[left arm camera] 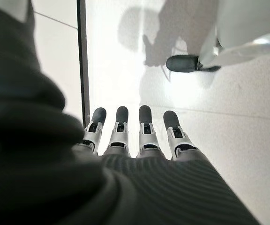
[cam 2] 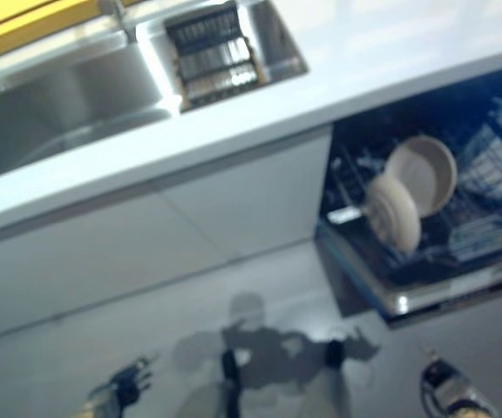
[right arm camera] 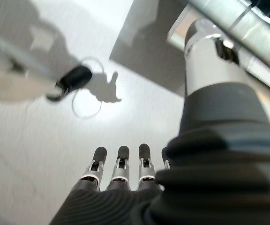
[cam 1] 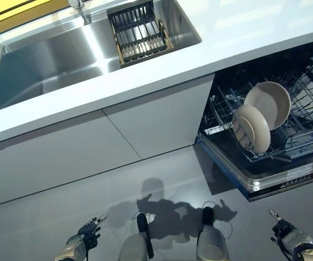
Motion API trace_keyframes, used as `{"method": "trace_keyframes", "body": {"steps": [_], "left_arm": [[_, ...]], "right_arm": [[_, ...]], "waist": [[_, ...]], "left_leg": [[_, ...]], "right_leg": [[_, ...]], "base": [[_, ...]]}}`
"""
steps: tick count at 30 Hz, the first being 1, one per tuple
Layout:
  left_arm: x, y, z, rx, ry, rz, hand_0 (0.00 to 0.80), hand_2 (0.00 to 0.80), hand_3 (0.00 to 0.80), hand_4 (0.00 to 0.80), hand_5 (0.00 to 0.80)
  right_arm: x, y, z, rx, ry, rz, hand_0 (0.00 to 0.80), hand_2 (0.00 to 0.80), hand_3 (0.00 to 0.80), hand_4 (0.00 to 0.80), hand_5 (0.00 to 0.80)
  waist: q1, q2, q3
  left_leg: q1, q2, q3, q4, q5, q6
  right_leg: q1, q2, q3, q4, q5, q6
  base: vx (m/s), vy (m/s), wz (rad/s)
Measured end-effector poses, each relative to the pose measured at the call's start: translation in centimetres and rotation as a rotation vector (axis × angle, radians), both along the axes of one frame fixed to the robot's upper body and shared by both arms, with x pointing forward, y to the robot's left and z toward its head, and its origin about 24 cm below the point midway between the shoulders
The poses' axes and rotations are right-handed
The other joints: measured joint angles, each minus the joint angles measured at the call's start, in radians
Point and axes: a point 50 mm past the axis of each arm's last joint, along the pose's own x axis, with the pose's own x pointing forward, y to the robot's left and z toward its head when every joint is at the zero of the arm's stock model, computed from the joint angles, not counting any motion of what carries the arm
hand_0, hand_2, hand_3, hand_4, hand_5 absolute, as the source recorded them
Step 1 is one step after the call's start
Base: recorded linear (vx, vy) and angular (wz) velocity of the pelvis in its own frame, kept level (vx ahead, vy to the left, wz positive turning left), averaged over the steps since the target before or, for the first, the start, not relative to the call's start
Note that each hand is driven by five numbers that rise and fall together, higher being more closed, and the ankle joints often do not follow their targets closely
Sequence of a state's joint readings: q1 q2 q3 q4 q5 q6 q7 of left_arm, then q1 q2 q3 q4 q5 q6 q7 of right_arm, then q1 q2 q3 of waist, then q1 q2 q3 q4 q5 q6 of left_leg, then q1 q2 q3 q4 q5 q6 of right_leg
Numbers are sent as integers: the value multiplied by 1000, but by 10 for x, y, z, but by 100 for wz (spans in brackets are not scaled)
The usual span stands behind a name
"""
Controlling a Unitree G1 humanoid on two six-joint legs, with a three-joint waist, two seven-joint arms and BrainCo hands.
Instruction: Take plates into dishwasher
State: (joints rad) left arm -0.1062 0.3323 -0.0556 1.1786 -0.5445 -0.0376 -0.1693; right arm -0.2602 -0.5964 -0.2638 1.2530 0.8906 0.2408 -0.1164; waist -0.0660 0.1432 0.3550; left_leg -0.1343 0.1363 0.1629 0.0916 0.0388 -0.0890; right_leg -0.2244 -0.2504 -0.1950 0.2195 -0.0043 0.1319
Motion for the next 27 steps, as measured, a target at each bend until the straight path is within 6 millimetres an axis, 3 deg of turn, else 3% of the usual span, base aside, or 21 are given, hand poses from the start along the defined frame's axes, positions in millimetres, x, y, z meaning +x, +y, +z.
{"method": "trace_keyframes", "body": {"steps": [4, 8, 12, 16, 17, 18, 19, 20, 22, 25, 27], "left_arm": [[10, -2, 4, -12, -48, 3, 0, 0, 0, 0, 0], [11, -5, 4, -27, -59, 11, 0, 0, 0, 0, 0], [13, -13, 3, -56, -79, 25, 0, 0, 0, 0, 0], [5, -26, -3, -85, -61, 13, 0, 0, 0, 0, 0], [3, -26, -4, -86, -54, 10, 0, 0, 0, 0, 0], [0, -28, -5, -91, -40, 6, 0, 0, 0, 0, 0], [-2, -29, -6, -93, -35, 7, 0, 0, 0, 0, 0], [-5, -29, -8, -100, -23, 13, 0, 0, 0, 0, 0], [-4, -29, -5, -102, -42, 12, 0, 0, 0, 0, 0], [-12, -30, -9, -116, -3, 15, 0, 0, 0, 0, 0], [-11, -30, -8, -117, -6, 14, 0, 0, 0, 0, 0]], "right_arm": [[39, 4, 20, 92, -213, -67, 0, 0, 0, 0, 0], [55, 1, 36, 210, -407, -188, 0, 0, 0, 0, 0], [65, -2, 48, 305, -595, -263, 0, 0, 0, 0, 0], [88, 0, 70, 347, -778, -210, 0, 0, 0, 0, 0], [92, 2, 73, 345, -778, -190, 0, 0, 0, 0, 0], [96, 1, 79, 324, -772, -135, 0, 0, 0, 0, 0], [98, 1, 81, 311, -766, -102, 0, 0, 0, 0, 0], [101, 0, 86, 277, -747, -50, 0, 0, 0, 0, 0], [105, -1, 93, 266, -746, -15, 0, 0, 0, 0, 0], [111, 5, 96, 270, -738, 41, 0, 0, 0, 0, 0], [116, 6, 103, 263, -754, 68, 0, 0, 0, 0, 0]], "waist": [[7, 0, 52], [4, 14, 74], [2, 40, 84], [2, 66, 88], [2, 67, 88], [1, 68, 88], [3, 72, 89], [10, 78, 88], [25, 75, 90], [30, 73, 90], [34, 80, 85]], "left_leg": [[-69, -2, -2, 133, -53, -27], [-147, 0, -14, 256, -93, -32], [-178, 4, -32, 314, -114, -33], [-178, -3, -60, 313, -119, -37], [-178, -5, -61, 325, -123, -30], [-197, -20, -60, 413, -160, 25], [-197, -27, -60, 434, -185, 20], [-198, -26, -82, 428, -195, -5], [-208, -32, -91, 427, -194, -8], [-205, -34, -90, 525, -216, 0], [-206, -37, -109, 497, -235, -8]], "right_leg": [[-119, -35, 40, 223, -102, -15], [-217, -52, 71, 376, -164, -33], [-252, -55, 82, 453, -189, -44], [-259, -53, 84, 474, -191, -58], [-264, -57, 85, 475, -189, -62], [-273, -72, 80, 491, -184, -69], [-275, -72, 77, 501, -184, -70], [-275, -66, 80, 528, -185, -71], [-278, -60, 72, 565, -238, -96], [-265, -68, 24, 567, -232, -116], [-264, -60, 11, 567, -231, -115]], "base": [[-95, 15, 2], [-56, 47, 1], [-3, 58, 1], [23, 87, -5], [52, 87, -10], [39, 56, -15], [49, 46, -20], [36, 2, -11], [54, -14, 4], [74, -10, -2], [61, -8, 8]]}}
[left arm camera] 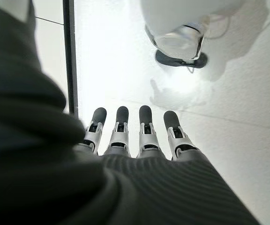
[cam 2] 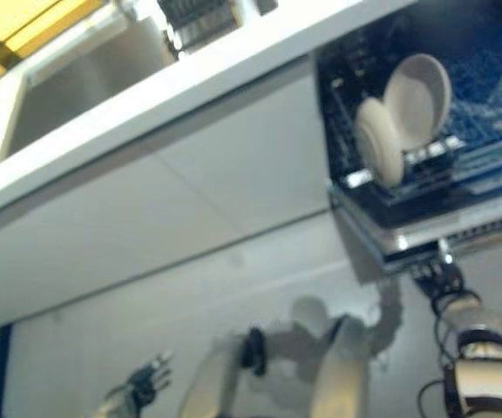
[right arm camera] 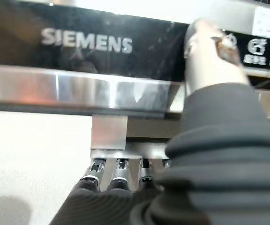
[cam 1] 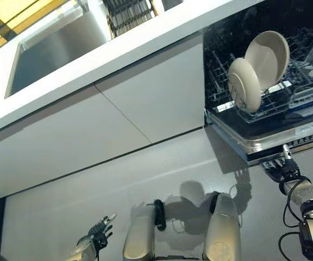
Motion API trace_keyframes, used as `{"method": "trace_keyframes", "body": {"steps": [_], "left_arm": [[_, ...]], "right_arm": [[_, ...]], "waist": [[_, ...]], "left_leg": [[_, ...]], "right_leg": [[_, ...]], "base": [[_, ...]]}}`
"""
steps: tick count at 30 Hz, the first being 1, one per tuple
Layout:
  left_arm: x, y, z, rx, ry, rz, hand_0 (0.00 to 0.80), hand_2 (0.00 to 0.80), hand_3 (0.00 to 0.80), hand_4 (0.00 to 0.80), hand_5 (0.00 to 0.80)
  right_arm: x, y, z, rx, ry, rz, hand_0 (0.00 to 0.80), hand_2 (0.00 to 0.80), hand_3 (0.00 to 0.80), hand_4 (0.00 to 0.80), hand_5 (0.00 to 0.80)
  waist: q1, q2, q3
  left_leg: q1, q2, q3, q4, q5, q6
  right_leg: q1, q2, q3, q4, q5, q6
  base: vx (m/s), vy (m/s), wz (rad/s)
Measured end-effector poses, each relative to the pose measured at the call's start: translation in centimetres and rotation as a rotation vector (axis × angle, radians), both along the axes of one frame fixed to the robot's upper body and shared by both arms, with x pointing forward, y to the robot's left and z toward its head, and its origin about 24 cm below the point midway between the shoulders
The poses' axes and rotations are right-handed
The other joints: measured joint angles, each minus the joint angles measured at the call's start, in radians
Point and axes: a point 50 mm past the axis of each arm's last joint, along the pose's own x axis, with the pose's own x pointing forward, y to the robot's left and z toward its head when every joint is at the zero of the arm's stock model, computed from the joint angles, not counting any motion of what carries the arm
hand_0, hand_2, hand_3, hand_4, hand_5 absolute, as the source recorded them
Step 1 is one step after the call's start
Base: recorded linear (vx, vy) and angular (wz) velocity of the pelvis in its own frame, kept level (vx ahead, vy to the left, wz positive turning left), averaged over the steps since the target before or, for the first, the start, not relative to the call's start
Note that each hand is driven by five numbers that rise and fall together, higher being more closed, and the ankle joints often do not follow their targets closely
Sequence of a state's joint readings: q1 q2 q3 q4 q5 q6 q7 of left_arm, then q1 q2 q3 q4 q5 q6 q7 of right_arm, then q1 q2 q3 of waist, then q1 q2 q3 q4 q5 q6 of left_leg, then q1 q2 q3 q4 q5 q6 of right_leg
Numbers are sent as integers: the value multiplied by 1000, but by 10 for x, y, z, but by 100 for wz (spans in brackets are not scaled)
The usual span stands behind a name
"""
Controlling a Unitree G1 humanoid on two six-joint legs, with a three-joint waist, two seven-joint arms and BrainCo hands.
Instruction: Take plates into dishwasher
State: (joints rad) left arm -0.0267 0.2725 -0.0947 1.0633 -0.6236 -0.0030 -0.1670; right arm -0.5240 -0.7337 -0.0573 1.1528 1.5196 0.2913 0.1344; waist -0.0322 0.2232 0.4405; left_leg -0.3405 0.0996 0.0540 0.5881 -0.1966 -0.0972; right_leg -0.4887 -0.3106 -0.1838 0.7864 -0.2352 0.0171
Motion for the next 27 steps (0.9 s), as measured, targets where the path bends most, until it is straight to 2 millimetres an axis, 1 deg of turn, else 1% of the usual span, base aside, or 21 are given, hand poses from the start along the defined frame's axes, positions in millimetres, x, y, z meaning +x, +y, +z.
{"method": "trace_keyframes", "body": {"steps": [1, 2, 3, 4, 5, 6, 7, 8, 9, 10, 13, 14, 15, 16, 19, 20, 21, 23, 24, 26, 27], "left_arm": [[1, 1, 1, 3, -5, -1, 0, 0, 0, 0, 0], [1, 2, 1, 6, -6, -2, 0, 0, 0, 0, 0], [-1, 2, 1, 4, 1, -2, 0, 0, 0, 0, 0], [-3, 2, 0, 3, 9, -1, 0, 0, 0, 0, 0], [-10, 2, -3, 0, 33, 3, 0, 0, 0, 0, 0], [-14, 4, -4, 2, 49, 7, 0, 0, 0, 0, 0], [-12, 3, -3, 2, 43, 5, 0, 0, 0, 0, 0], [-9, 7, -1, 13, 24, 0, 0, 0, 0, 0, 0], [-8, 10, 1, 22, 17, 3, 0, 0, 0, 0, 0], [-11, 10, 0, 22, 26, 2, 0, 0, 0, 0, 0], [-16, 9, -2, 26, 42, -7, 0, 0, 0, 0, 0], [-14, 9, -2, 27, 38, -8, 0, 0, 0, 0, 0], [-12, 9, -1, 28, 33, -9, 0, 0, 0, 0, 0], [-13, 10, -1, 29, 35, -10, 0, 0, 0, 0, 0], [-16, 11, -2, 48, 50, -42, 0, 0, 0, 0, 0], [-16, 11, -2, 48, 51, -44, 0, 0, 0, 0, 0], [-18, 12, -3, 48, 57, -44, 0, 0, 0, 0, 0], [-21, 13, -4, 50, 72, -44, 0, 0, 0, 0, 0], [-23, 13, -5, 55, 80, -51, 0, 0, 0, 0, 0], [-27, 13, -6, 55, 91, -59, 0, 0, 0, 0, 0], [-28, 13, -6, 53, 93, -61, 0, 0, 0, 0, 0]], "right_arm": [[1, -1, 3, -5, -3, 2, 0, 0, 0, 0, 0], [1, -4, 5, -15, 1, 6, 0, 0, 0, 0, 0], [3, -5, 9, -22, -5, 11, 0, 0, 0, 0, 0], [6, -4, 13, -22, -16, 17, 0, 0, 0, 0, 0], [14, 0, 21, -22, -40, 33, 0, 0, 0, 0, 0], [21, 3, 28, -27, -61, 47, 0, 0, 0, 0, 0], [24, 3, 34, -32, -75, 46, 0, 0, 0, 0, 0], [25, 0, 38, -41, -84, 41, 0, 0, 0, 0, 0], [28, -1, 45, -48, -100, 43, 0, 0, 0, 0, 0], [35, 2, 54, -49, -131, 52, 0, 0, 0, 0, 0], [51, 8, 80, -56, -213, 73, 0, 0, 0, 0, 0], [53, 8, 87, -61, -252, 83, 0, 0, 0, 0, 0], [54, 7, 92, -69, -273, 90, 0, 0, 0, 0, 0], [56, 9, 96, -76, -299, 107, 0, 0, 0, 0, 0], [67, 18, 125, -91, -455, 171, 0, 0, 0, 0, 0], [68, 19, 129, -110, -463, 181, 0, 0, 0, 0, 0], [70, 21, 132, -148, -453, 199, 0, 0, 0, 0, 0], [70, 23, 124, -208, -397, 225, 0, 0, 0, 0, 0], [70, 25, 115, -269, -331, 254, 0, 0, 0, 0, 0], [66, 25, 99, -360, -229, 289, 0, 0, 0, 0, 0], [62, 23, 88, -426, -153, 317, 0, 0, 0, 0, 0]], "waist": [[4, -1, 0], [9, -5, 1], [18, -11, 3], [22, -13, 4], [21, -10, 2], [25, -4, -2], [31, -4, -2], [40, -16, -6], [44, -29, -7], [49, -33, -8], [57, -32, -11], [71, -27, -14], [80, -31, -17], [85, -42, -23], [99, -76, -65], [101, -85, -77], [101, -106, -96], [102, -129, -127], [103, -139, -142], [103, -143, -161], [104, -145, -173]], "left_leg": [[0, 1, -6, -7, 0, 0], [2, -2, -11, -13, 1, 1], [7, -4, -8, -2, 6, 8], [5, -2, -8, 26, 6, 8], [1, -1, -4, 71, 6, 8], [15, -1, -6, 50, -24, -4], [16, 1, -13, 36, -21, -7], [14, 3, -14, 30, -18, -1], [19, 0, -7, 30, -13, 1], [24, 5, -9, 42, -3, 16], [39, 13, -5, 47, -7, 9], [49, 13, -2, 43, -6, 9], [63, 14, -2, 36, -6, 9], [76, 14, -2, 27, -5, 10], [108, 20, 1, -5, -5, 9], [113, 20, 1, -13, -5, 10], [134, 21, 2, -30, -4, 10], [154, 26, 10, -63, -2, 8], [185, 34, 25, -105, 10, 2], [217, 39, 35, -167, 31, -11], [242, 37, 45, -218, 51, -6]], "right_leg": [[7, 9, 3, 2, 0, -4], [16, 8, 1, -2, 1, -13], [18, 2, -6, -8, 0, -15], [18, -1, -16, -7, 1, -16], [20, -6, -33, -4, 3, -19], [25, -4, -45, -3, 5, -17], [30, 1, -44, -9, 7, -14], [50, 13, -14, 34, -14, -34], [58, 8, -14, 36, -46, -22], [60, 10, -20, 33, -46, -23], [73, 9, -30, 34, -47, -25], [83, 10, -30, 30, -46, -24], [100, 12, -32, 21, -44, -22], [115, 13, -36, 11, -43, -20], [151, 26, -41, -27, -39, -13], [156, 28, -43, -34, -38, -12], [177, 32, -45, -50, -36, -10], [197, 43, -45, -82, -30, -8], [221, 56, -45, -121, -14, -8], [253, 73, -48, -184, 12, -1], [271, 79, -49, -227, 30, 4]], "base": [[59, -6, 29], [54, -5, 27], [51, -5, 16], [58, -10, -7], [92, -12, -13], [98, -14, -5], [108, -14, 23], [102, -18, 43], [114, -19, 41], [118, -11, 21], [115, -11, 9], [98, -8, 0], [86, -9, 1], [74, -8, 3], [65, -3, 0], [73, 4, 3], [74, 5, 1], [67, 19, -8], [69, 43, -15], [56, 46, -14], [65, 50, -11]]}}
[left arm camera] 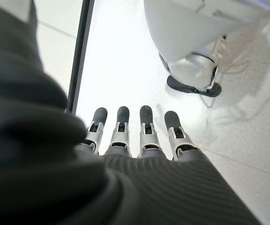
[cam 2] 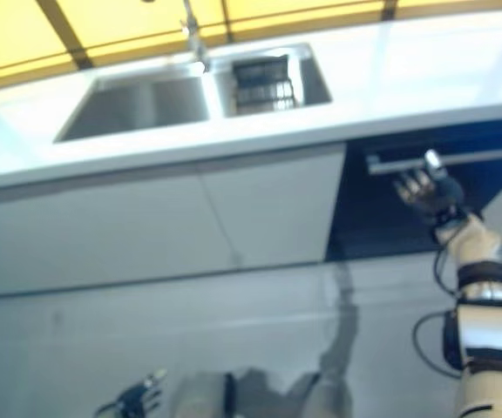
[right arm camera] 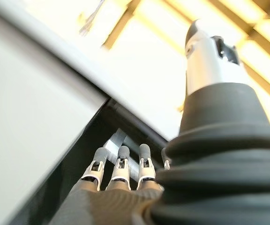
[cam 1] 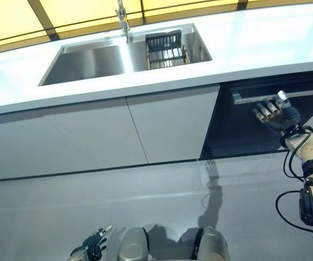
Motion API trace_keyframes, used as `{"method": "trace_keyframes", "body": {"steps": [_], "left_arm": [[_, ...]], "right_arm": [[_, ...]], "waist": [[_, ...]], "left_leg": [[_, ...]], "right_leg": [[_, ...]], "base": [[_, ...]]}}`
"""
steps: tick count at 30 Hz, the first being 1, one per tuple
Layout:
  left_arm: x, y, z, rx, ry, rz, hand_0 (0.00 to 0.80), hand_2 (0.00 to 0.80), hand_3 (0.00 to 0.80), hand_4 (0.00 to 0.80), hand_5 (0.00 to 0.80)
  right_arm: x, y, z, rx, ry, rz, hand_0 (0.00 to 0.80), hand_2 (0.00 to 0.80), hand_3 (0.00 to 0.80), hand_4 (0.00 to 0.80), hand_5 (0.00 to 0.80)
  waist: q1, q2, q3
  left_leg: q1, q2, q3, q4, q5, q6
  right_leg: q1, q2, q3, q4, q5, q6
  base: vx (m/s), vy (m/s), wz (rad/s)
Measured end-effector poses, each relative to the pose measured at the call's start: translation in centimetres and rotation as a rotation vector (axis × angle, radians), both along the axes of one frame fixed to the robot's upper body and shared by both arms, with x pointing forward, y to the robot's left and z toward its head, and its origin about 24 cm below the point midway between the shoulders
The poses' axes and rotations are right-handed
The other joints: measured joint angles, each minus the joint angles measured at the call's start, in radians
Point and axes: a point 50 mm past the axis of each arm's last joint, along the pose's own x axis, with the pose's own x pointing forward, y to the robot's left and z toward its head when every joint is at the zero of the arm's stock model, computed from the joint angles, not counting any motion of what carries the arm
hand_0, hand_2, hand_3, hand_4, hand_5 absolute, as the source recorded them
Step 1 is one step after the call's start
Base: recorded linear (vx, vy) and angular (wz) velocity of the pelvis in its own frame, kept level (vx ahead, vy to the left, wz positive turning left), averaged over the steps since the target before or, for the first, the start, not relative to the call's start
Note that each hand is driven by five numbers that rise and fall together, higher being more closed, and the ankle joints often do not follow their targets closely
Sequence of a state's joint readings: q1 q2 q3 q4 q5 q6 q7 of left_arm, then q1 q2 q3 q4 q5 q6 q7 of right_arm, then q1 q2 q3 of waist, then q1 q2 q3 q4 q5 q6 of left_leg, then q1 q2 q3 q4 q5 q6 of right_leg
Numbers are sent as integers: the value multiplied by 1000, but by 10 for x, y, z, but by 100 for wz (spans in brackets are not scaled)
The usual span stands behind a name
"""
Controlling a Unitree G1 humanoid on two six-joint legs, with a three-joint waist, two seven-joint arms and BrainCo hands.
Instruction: Take plates into dishwasher
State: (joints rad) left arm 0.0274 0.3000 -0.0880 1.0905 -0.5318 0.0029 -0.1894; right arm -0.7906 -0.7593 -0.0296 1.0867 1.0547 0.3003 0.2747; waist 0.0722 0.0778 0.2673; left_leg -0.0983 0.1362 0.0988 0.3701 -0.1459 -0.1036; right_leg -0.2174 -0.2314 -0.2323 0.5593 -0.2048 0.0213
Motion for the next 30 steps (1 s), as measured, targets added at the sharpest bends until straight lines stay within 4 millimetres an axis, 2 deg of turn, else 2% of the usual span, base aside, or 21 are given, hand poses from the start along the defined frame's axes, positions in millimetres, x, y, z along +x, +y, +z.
{"method": "trace_keyframes", "body": {"steps": [2, 3, 4, 7, 10, 11, 14, 15, 16, 18, 19, 22, 24, 30], "left_arm": [[-2, 0, -1, 4, 3, -15, 0, 0, 0, 0, 0], [-3, 0, -1, 5, 6, -19, 0, 0, 0, 0, 0], [-4, 1, -2, 13, 14, -39, 0, 0, 0, 0, 0], [-11, -1, -6, 46, 67, -142, 0, 0, 0, 0, 0], [-13, -2, -8, 70, 108, -209, 0, 0, 0, 0, 0], [-14, -2, -8, 74, 118, -218, 0, 0, 0, 0, 0], [-25, -5, -12, 80, 201, -281, 0, 0, 0, 0, 0], [-29, -7, -14, 73, 225, -285, 0, 0, 0, 0, 0], [-31, -14, -17, 64, 258, -311, 0, 0, 0, 0, 0], [-35, -26, -21, 55, 294, -349, 0, 0, 0, 0, 0], [-36, -32, -22, 59, 308, -383, 0, 0, 0, 0, 0], [-37, -35, -23, 113, 332, -480, 0, 0, 0, 0, 0], [-36, -35, -23, 119, 333, -476, 0, 0, 0, 0, 0], [-38, -35, -23, 114, 356, -475, 0, 0, 0, 0, 0]], "right_arm": [[-21, -9, -39, -144, 160, -7, 0, 0, 0, 0, 0], [-29, -10, -52, -179, 211, -2, 0, 0, 0, 0, 0], [-49, -11, -83, -254, 337, 15, 0, 0, 0, 0, 0], [-93, 7, -150, -384, 570, 111, 0, 0, 0, 0, 0], [-141, 25, -198, -380, 716, 153, 0, 0, 0, 0, 0], [-152, 32, -208, -366, 745, 157, 0, 0, 0, 0, 0], [-199, 81, -252, -322, 872, 230, 0, 0, 0, 0, 0], [-209, 92, -260, -316, 904, 255, 0, 0, 0, 0, 0], [-229, 112, -273, -309, 970, 304, 0, 0, 0, 0, 0], [-249, 130, -283, -348, 1047, 367, 0, 0, 0, 0, 0], [-250, 131, -284, -374, 1058, 359, 0, 0, 0, 0, 0], [-253, 128, -284, -520, 1094, 369, 0, 0, 0, 0, 0], [-252, 128, -284, -569, 1093, 389, 0, 0, 0, 0, 0], [-249, 133, -284, -801, 1052, 645, 0, 0, 0, 0, 0]], "waist": [[-5, -3, -44], [-8, -6, -60], [-11, -13, -88], [-37, -23, -135], [-46, -41, -162], [-60, -47, -172], [-81, -72, -203], [-84, -74, -212], [-85, -75, -215], [-85, -70, -219], [-85, -70, -220], [-85, -67, -246], [-83, -65, -250], [-82, -66, -258]], "left_leg": [[55, -2, 12, -137, 56, -1], [64, -3, 13, -170, 71, -2], [94, -4, 14, -240, 105, 0], [140, -2, 35, -353, 150, -1], [160, -12, 39, -391, 155, -1], [160, -16, 39, -398, 156, 1], [178, -23, 45, -430, 158, 4], [181, -23, 48, -434, 158, 4], [196, -23, 57, -444, 158, 4], [200, -25, 63, -453, 156, 8], [207, -26, 64, -453, 156, 8], [210, -26, 65, -454, 155, 9], [210, -26, 65, -454, 155, 9], [212, -25, 62, -457, 154, 9]], "right_leg": [[48, 22, -11, -124, 52, 10], [55, 27, -13, -152, 64, 14], [81, 43, -13, -222, 98, 27], [144, 78, -13, -384, 176, 44], [210, 90, -17, -526, 241, 60], [219, 90, -17, -552, 252, 63], [255, 94, -18, -628, 279, 69], [258, 95, -17, -635, 281, 70], [268, 96, -12, -644, 284, 71], [269, 96, -6, -644, 284, 72], [268, 96, -3, -644, 285, 73], [269, 96, 0, -644, 285, 73], [271, 96, 1, -647, 285, 73], [280, 95, -3, -648, 283, 71]], "base": [[63, 52, -1], [27, 60, 11], [23, 52, 10], [10, 70, -2], [-2, 44, -5], [15, 26, 4], [40, 18, -2], [43, 13, -8], [39, 20, -13], [42, 32, -11], [27, 32, -5], [26, 38, -2], [0, 0, 0], [2, 2, 1]]}}
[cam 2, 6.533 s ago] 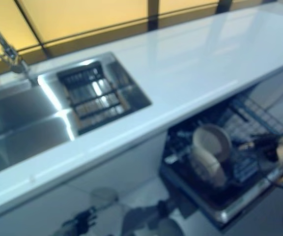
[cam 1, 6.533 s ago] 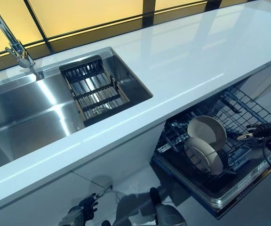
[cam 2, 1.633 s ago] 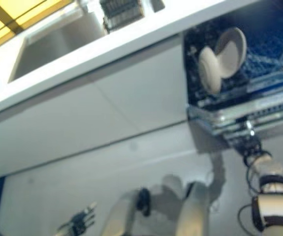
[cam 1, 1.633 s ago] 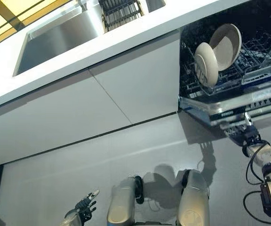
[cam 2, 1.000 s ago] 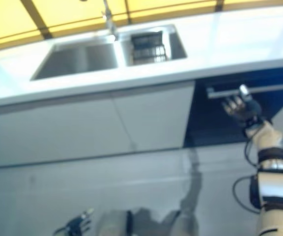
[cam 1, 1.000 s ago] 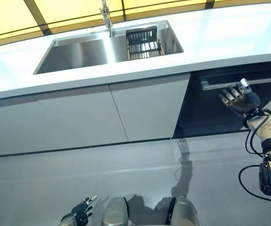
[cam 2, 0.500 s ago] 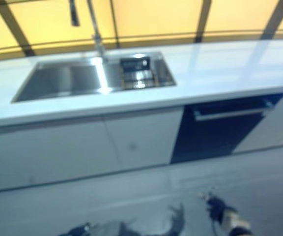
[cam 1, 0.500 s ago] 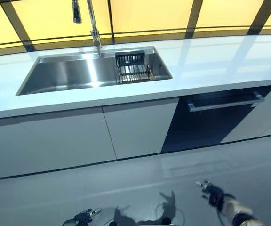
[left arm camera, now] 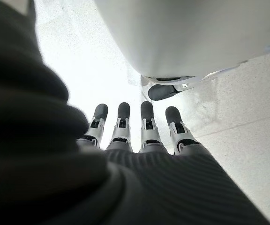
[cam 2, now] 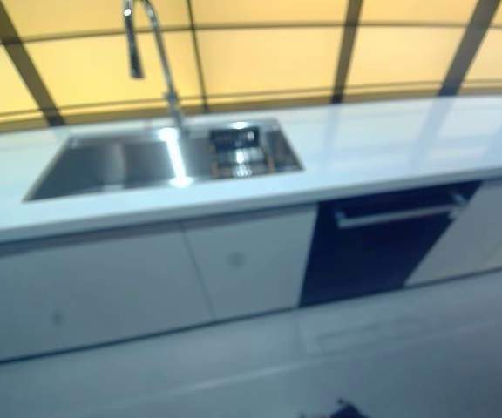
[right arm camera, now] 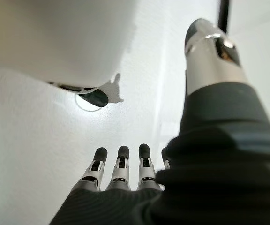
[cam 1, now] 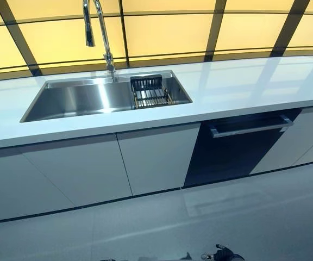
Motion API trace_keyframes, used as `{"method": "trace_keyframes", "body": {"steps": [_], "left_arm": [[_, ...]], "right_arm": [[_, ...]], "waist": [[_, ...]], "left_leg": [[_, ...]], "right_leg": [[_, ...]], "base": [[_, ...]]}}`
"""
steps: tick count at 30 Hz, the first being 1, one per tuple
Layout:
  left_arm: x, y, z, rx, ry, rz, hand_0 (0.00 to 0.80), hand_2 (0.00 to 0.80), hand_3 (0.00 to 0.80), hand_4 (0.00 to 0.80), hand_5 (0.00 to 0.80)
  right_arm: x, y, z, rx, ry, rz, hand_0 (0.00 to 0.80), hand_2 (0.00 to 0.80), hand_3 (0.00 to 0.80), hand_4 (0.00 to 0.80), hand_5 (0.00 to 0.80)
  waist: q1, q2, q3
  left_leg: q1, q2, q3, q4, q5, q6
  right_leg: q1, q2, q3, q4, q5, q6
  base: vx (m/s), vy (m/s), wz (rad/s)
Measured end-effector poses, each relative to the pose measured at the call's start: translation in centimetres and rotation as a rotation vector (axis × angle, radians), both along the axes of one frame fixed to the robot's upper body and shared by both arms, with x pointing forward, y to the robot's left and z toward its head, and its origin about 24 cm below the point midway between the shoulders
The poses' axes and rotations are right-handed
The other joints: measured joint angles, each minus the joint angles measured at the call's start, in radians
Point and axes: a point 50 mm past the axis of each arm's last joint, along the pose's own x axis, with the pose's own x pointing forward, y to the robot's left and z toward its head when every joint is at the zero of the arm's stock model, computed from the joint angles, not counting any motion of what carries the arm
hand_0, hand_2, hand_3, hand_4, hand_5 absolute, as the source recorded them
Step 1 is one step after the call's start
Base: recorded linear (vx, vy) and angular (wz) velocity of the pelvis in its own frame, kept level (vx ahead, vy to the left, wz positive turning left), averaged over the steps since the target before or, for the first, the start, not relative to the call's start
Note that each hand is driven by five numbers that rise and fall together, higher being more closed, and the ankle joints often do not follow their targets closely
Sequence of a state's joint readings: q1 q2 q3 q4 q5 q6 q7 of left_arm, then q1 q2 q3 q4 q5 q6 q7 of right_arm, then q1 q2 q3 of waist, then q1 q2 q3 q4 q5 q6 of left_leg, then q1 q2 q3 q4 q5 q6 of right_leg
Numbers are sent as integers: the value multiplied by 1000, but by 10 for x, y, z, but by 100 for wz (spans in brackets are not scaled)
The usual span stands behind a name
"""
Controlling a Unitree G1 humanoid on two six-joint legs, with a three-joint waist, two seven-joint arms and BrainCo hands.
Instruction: Take plates into dishwasher
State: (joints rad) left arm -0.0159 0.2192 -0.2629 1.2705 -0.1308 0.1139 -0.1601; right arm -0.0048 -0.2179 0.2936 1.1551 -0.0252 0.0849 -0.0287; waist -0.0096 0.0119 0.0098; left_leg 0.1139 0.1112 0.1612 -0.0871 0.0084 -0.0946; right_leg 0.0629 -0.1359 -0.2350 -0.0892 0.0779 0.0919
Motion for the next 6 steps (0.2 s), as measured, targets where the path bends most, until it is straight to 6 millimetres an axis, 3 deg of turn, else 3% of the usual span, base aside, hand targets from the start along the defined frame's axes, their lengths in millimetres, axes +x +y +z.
{"method": "trace_keyframes", "body": {"steps": [2, 6], "left_arm": [[0, -1, 0, -7, 2, -17, 0, 0, 0, 0, 0], [1, -1, 0, -16, -2, -39, 0, 0, 0, 0, 0]], "right_arm": [[0, 1, 0, -11, 11, 84, 0, 0, 0, 0, 0], [0, 1, 0, 12, 23, 82, 0, 0, 0, 0, 0]], "waist": [[0, 0, 0], [1, 0, 0]], "left_leg": [[0, 0, -1, 0, 0, 0], [-1, 0, -2, 2, 0, 0]], "right_leg": [[0, 0, -2, 0, 0, 0], [1, 0, -4, 0, 1, 2]], "base": [[0, 0, 0], [0, 0, 0]]}}
